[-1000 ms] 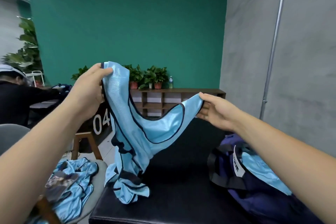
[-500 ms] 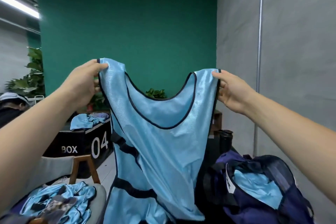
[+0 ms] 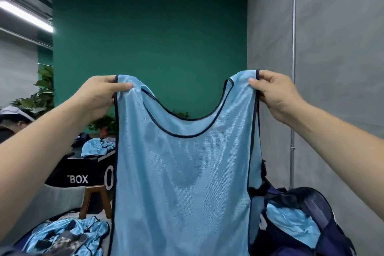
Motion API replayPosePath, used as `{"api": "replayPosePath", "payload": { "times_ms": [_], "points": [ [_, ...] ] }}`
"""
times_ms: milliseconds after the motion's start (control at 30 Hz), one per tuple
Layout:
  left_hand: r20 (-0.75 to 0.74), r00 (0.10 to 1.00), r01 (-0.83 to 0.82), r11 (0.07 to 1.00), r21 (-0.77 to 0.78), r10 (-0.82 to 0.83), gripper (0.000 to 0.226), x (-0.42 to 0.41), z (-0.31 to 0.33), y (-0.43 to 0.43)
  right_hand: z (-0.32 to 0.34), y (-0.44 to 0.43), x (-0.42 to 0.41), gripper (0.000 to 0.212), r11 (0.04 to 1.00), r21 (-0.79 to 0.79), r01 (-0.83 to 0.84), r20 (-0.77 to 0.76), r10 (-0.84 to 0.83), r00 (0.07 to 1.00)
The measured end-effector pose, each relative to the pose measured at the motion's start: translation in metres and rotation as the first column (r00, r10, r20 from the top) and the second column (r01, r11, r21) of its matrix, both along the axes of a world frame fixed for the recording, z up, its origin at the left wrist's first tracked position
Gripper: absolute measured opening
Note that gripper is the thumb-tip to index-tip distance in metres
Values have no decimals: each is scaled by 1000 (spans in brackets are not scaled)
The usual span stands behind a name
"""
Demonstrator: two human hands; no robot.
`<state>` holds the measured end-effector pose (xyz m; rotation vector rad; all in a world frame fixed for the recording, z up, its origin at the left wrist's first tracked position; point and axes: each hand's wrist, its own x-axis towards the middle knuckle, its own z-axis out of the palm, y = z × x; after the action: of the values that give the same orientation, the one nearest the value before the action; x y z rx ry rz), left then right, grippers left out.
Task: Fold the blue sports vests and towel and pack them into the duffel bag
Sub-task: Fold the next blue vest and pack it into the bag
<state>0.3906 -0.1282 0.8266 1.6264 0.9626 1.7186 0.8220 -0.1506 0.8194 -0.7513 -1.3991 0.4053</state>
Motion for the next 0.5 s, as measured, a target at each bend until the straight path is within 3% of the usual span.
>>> {"api": "replayPosePath", "payload": {
  "times_ms": [200, 333, 500],
  "points": [
    [55, 997, -59, 998, 0, 59, 17, -2, 1, 7, -3, 4, 4, 16, 999, -17, 38, -55, -39, 998],
    [132, 989, -62, 998, 16, 59, 25, -3, -1, 13, -5, 9, 7, 37, 998, -60, 36, -93, -41, 995],
    [193, 980, -52, 998, 40, 44, 29, 0, -7, 16, -5, 4, 3, 29, 990, -143, -4, -110, -12, 994]
  ]
}}
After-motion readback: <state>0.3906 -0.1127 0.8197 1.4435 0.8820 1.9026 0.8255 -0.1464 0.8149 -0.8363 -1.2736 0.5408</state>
